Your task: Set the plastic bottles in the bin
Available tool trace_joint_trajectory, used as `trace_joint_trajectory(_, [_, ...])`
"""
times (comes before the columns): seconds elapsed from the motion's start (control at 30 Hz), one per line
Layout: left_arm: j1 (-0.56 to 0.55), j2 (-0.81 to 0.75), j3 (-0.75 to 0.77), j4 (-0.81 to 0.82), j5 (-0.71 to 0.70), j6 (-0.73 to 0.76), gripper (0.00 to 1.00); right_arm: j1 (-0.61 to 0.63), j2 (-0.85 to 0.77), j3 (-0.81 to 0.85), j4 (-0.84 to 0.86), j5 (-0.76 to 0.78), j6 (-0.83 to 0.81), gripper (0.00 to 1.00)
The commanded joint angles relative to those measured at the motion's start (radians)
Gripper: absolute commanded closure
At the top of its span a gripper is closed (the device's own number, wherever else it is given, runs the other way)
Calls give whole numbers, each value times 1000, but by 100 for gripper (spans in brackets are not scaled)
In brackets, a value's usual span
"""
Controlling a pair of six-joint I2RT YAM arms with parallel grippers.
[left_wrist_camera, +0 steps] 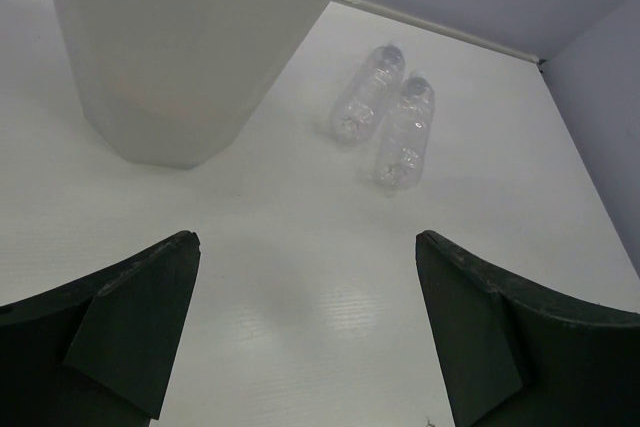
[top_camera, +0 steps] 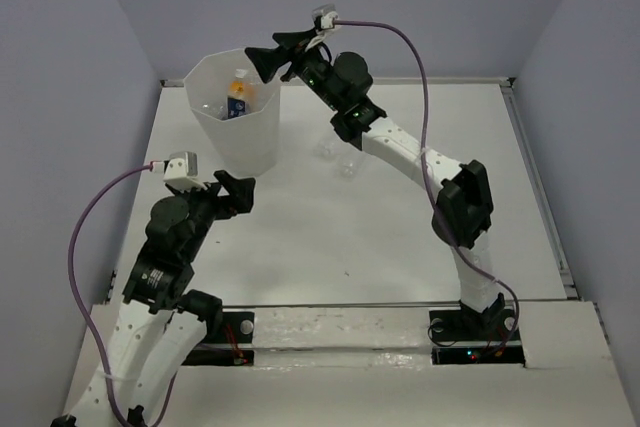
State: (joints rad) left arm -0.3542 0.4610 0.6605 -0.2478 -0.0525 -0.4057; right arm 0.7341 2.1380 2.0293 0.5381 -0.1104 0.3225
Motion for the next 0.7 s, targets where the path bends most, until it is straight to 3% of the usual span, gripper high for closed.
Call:
trace_joint_trajectory(0.0, [9,37,4,85,45,28,1,5,-130,-72,8,100,-106,7])
trace_joint_trajectory(0.17, [-21,178,75,149,135,21,1,-4,-363,-377,46,233,-149,17])
trace_joint_trajectory(0.3, [-135,362,169,212,97,12,1,-106,-564,-765,26,290,-15,44])
trace_joint_trajectory(0.33, [-156,363,198,212,97,7,1,-107,-602,-767,17,288,21,44])
trace_joint_trajectory(0.43, [-236,561,348,243,69,2,2,-241,-728,-1042,-45,252,153,55])
trace_joint_trajectory(0.67, [-319,970,632,301,2,44,4,-361,-894,-1363,-112,207,300,60])
